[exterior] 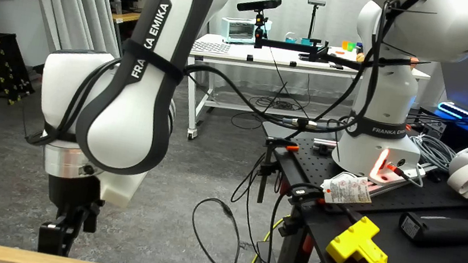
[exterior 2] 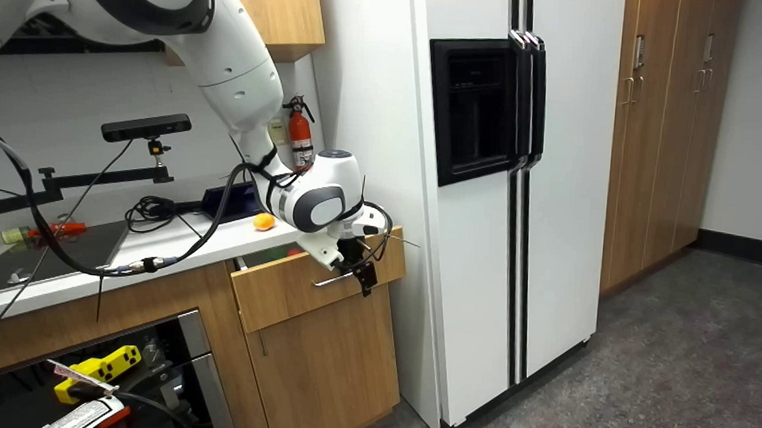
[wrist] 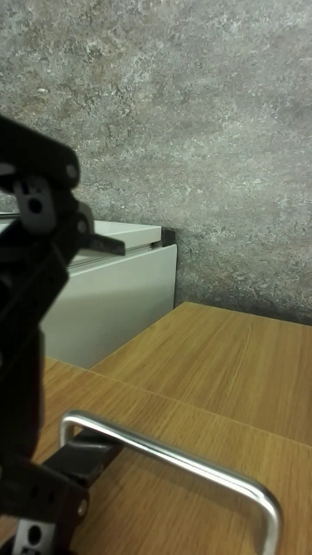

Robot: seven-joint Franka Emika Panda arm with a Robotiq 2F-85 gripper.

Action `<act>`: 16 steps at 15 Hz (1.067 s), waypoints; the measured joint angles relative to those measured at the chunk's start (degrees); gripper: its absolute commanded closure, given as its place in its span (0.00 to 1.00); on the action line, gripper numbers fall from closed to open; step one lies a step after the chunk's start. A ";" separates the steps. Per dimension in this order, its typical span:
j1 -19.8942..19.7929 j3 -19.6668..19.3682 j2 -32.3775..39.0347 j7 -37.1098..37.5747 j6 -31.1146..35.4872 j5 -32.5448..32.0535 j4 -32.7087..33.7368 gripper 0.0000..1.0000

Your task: Open the top drawer.

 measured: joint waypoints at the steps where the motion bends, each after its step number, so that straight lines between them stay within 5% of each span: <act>1: -0.07 0.10 0.10 0.23 0.00 0.40 0.07 0.00; 4: -1.28 1.89 0.05 -0.79 2.20 0.41 -0.46 0.00; 10: -11.41 16.80 -2.89 -7.78 10.76 0.36 -3.62 0.00; 12: -13.87 20.22 -3.43 -9.34 11.13 0.22 -4.51 0.26; 16: -16.04 22.84 -3.60 -11.25 11.10 -0.14 -5.67 0.58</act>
